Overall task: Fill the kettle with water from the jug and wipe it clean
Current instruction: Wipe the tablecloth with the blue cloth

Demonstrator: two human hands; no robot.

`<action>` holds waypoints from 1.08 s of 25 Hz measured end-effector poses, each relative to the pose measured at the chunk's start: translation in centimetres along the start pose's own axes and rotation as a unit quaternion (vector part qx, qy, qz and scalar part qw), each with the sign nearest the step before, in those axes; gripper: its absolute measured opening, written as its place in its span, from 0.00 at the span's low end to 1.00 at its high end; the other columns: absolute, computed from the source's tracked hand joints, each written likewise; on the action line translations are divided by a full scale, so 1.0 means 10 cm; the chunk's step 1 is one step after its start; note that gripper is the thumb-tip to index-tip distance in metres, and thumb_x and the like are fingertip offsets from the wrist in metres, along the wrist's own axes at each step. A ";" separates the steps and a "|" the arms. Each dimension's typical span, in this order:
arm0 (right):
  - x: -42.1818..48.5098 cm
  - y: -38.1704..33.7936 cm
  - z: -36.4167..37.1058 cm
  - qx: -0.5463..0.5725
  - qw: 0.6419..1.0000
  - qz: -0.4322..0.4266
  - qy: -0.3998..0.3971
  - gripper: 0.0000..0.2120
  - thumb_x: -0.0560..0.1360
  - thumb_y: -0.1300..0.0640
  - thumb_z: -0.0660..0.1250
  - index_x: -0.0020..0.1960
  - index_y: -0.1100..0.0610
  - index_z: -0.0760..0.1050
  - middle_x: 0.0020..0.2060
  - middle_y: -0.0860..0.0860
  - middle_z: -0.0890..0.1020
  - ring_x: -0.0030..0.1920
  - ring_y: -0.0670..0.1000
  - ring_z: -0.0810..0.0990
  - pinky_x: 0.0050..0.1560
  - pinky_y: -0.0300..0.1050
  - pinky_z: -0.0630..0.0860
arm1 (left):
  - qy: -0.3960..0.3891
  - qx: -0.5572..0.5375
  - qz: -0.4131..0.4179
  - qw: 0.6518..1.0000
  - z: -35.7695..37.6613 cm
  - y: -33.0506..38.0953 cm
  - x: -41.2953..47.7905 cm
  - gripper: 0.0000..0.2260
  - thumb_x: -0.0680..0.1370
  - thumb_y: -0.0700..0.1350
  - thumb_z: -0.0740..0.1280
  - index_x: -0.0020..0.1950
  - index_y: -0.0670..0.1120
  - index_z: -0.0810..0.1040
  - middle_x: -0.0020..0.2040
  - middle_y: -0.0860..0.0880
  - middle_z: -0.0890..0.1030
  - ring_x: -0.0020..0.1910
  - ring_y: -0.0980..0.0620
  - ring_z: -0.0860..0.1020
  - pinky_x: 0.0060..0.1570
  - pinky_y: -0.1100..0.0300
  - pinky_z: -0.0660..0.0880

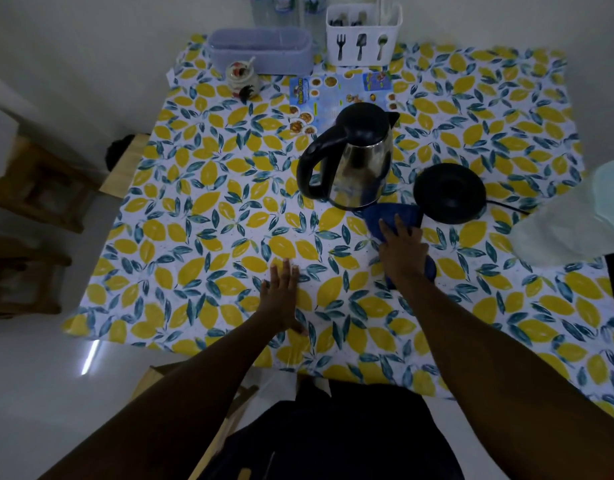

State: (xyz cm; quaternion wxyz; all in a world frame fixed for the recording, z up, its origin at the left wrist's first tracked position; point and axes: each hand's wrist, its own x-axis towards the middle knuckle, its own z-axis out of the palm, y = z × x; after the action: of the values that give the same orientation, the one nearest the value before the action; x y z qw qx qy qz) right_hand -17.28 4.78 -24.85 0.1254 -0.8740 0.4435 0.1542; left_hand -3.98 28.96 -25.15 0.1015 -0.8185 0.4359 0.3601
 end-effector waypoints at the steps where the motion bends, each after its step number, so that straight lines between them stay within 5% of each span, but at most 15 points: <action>1: -0.03 -0.06 0.02 0.006 1.000 0.014 0.007 0.27 0.81 0.49 0.54 0.77 0.46 0.49 0.79 0.51 0.49 0.73 0.64 0.55 0.67 0.66 0.65 | 0.002 -0.002 0.000 1.000 0.00 0.00 0.00 0.66 0.59 0.63 0.78 0.76 0.42 0.32 0.77 0.40 0.31 0.75 0.34 0.33 0.73 0.33 0.47; 7: -1.05 -0.55 0.67 -0.010 0.995 -0.091 0.025 0.31 0.76 0.50 0.62 0.76 0.49 0.55 0.77 0.55 0.59 0.68 0.65 0.65 0.54 0.65 0.73 | 0.013 -0.009 0.003 1.000 0.04 -0.03 0.02 0.66 0.59 0.63 0.78 0.75 0.43 0.31 0.77 0.40 0.30 0.75 0.34 0.32 0.73 0.34 0.45; 12: -1.47 -0.22 0.87 -0.035 0.977 -0.210 0.008 0.31 0.71 0.50 0.68 0.72 0.49 0.63 0.73 0.53 0.68 0.64 0.62 0.72 0.49 0.63 0.76 | 0.013 0.000 0.005 1.000 0.05 -0.04 0.04 0.66 0.60 0.64 0.77 0.75 0.43 0.31 0.76 0.40 0.30 0.75 0.34 0.32 0.73 0.34 0.46; 19: -0.39 0.28 0.31 -0.003 0.998 0.000 0.066 0.28 0.80 0.50 0.57 0.77 0.48 0.53 0.78 0.53 0.55 0.72 0.63 0.59 0.61 0.65 0.67 | 0.004 -0.017 0.011 1.000 0.00 -0.02 -0.01 0.66 0.60 0.63 0.78 0.75 0.43 0.31 0.76 0.39 0.29 0.74 0.34 0.31 0.73 0.33 0.45; 27: -1.10 0.35 0.57 0.032 0.997 0.028 0.058 0.26 0.78 0.49 0.60 0.75 0.48 0.60 0.77 0.53 0.60 0.71 0.63 0.61 0.61 0.66 0.69 | 0.007 -0.015 0.020 1.000 0.00 -0.05 0.00 0.66 0.60 0.64 0.77 0.75 0.43 0.30 0.76 0.38 0.29 0.74 0.34 0.31 0.73 0.33 0.44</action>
State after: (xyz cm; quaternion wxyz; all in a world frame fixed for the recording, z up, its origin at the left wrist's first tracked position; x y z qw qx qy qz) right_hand -27.16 12.93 -26.16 0.1230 -0.8641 0.4793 0.0920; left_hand -3.59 29.27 -25.18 0.0784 -0.8138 0.4473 0.3626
